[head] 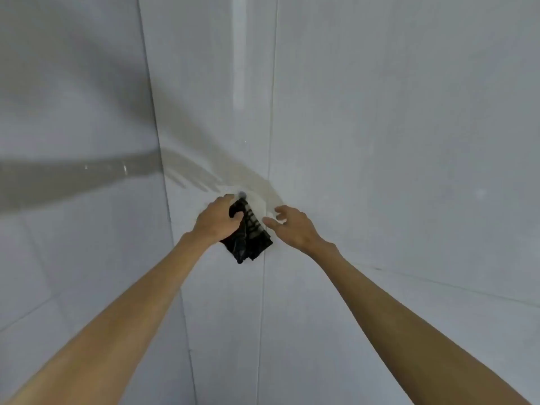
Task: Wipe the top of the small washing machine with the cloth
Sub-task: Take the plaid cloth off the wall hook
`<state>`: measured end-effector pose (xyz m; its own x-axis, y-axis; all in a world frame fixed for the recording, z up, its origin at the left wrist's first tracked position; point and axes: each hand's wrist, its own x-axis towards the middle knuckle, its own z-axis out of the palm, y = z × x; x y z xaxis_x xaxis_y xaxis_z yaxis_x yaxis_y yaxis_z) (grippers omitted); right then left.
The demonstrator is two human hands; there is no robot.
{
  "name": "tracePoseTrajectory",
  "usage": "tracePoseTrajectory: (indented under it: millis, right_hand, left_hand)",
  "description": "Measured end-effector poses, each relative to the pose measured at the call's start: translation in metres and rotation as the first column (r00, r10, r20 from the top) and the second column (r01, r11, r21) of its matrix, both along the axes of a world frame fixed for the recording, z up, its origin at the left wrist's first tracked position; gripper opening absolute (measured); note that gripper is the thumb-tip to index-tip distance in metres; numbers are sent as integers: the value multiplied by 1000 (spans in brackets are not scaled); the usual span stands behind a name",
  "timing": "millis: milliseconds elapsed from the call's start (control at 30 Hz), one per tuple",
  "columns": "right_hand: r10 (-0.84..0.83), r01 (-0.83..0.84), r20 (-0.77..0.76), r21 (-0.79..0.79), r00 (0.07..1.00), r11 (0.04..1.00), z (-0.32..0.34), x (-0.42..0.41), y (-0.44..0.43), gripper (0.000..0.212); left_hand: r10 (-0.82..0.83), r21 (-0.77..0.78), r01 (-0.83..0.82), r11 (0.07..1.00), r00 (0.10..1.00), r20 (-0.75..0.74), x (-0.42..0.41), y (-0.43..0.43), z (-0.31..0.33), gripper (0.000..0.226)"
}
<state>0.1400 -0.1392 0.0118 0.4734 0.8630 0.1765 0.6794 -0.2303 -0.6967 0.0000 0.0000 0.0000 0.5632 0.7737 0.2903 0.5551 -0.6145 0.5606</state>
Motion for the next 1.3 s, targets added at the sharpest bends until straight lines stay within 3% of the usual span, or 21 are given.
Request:
tracePoseTrajectory:
  millis: [133,267,467,767,933,1100,1233,1300]
  right_hand:
    - [-30,37,70,-105,997,994,-29,-12,34,44]
    - [-91,95,108,-31,990,995,-45,-9,51,18]
    - [-157,147,75,127,985,981,-37,9,39,21]
    - [-132,97,112,279,985,955,30,23,1,21]
    - [-97,71,98,237,990,969,37,53,-63,19]
    - [-143,139,24,122,989,983,0,104,-148,18]
    - [-228,227,8,18,974,974,-53,143,-222,17]
    - [-271,272,24,-34,962,962,-82,161,-259,17]
  left_hand:
    - [61,-130,-57,990,998,28,2,17,-34,46]
    - [121,-317,-37,948,961,248,16,11,-51,34]
    - [115,-222,-44,974,941,318,26,-1,-52,9]
    - [-29,-104,83,991,898,440,19,-38,1,20]
    - [-165,-172,243,955,913,374,29,-83,17,29]
    - [-285,-221,359,907,909,303,68,-155,-2,29]
    - [-364,-210,388,898,920,143,110,-223,-44,38]
    - [-417,-184,417,890,908,37,130,-254,-71,31]
